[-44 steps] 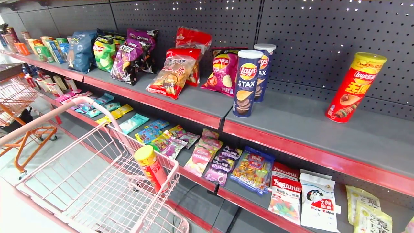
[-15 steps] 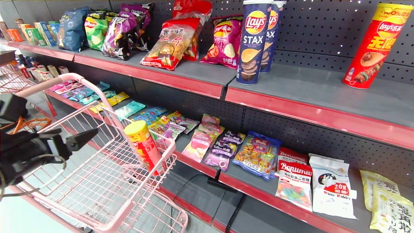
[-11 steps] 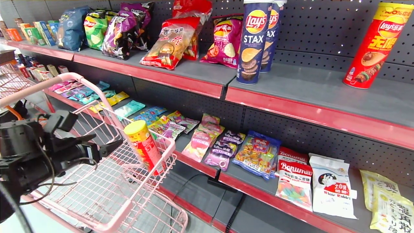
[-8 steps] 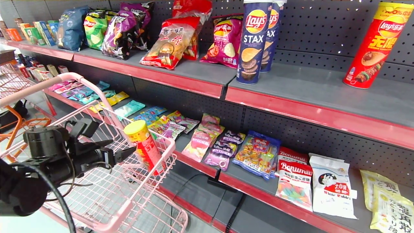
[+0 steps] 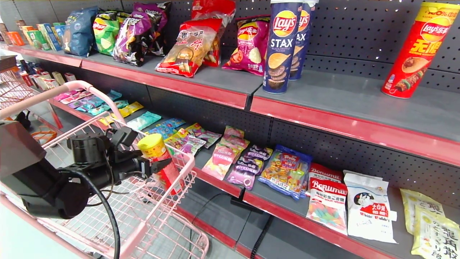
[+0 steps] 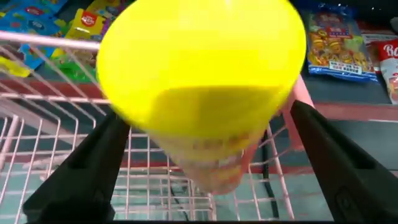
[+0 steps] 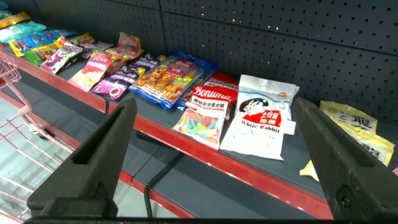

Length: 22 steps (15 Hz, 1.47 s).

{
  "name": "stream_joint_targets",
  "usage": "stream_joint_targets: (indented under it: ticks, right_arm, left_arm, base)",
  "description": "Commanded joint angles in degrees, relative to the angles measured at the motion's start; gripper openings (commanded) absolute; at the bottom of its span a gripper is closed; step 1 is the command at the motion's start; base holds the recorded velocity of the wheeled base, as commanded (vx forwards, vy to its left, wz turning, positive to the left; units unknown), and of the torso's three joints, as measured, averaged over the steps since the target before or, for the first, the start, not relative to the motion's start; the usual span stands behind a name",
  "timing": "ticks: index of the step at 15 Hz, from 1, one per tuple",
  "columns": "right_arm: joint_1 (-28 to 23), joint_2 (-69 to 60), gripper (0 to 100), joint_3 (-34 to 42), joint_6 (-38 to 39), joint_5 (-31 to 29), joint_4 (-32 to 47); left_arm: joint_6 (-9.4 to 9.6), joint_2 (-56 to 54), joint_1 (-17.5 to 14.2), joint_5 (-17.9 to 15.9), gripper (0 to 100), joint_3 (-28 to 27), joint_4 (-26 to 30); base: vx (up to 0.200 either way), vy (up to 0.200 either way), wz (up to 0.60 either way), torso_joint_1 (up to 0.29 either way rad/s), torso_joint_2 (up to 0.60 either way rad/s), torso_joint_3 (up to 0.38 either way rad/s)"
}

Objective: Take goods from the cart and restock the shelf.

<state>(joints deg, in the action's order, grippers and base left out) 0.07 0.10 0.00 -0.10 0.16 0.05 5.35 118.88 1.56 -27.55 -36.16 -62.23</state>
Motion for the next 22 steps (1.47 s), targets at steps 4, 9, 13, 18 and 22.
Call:
stream_joint_targets:
  ticks: [4, 9, 13, 18, 22]
  right_arm:
    - [0.0, 0.0, 100, 0.0, 0.1, 0.0, 0.0]
    - [0.0, 0.0, 100, 0.0, 0.1, 0.0, 0.0]
    - [0.0, 0.0, 100, 0.0, 0.2, 0.0, 0.0]
    - [0.0, 0.0, 100, 0.0, 0.2, 0.0, 0.0]
    - [0.0, 0.0, 100, 0.0, 0.1, 0.0, 0.0]
  left_arm:
    - [0.19, 3.5, 0.6, 0.2, 100, -2.5, -0.2]
    - [0.10, 3.0, 0.6, 0.3, 0, -2.9, -1.8]
    - [-1.66, -13.2, -0.6, 0.3, 0, -3.1, 6.6]
    - [-4.65, -48.0, -1.0, 1.9, 0, -5.7, 40.2]
    - [-1.92, -66.9, -2.2, 6.0, 0, 1.3, 46.8]
  base:
    - [0.000, 0.000, 0.00, 0.000, 0.00, 0.000]
    - [0.000, 0.000, 0.00, 0.000, 0.00, 0.000]
    - [0.000, 0.000, 0.00, 0.000, 0.00, 0.000]
    - [0.000, 0.000, 0.00, 0.000, 0.00, 0.000]
    - [0.000, 0.000, 0.00, 0.000, 0.00, 0.000]
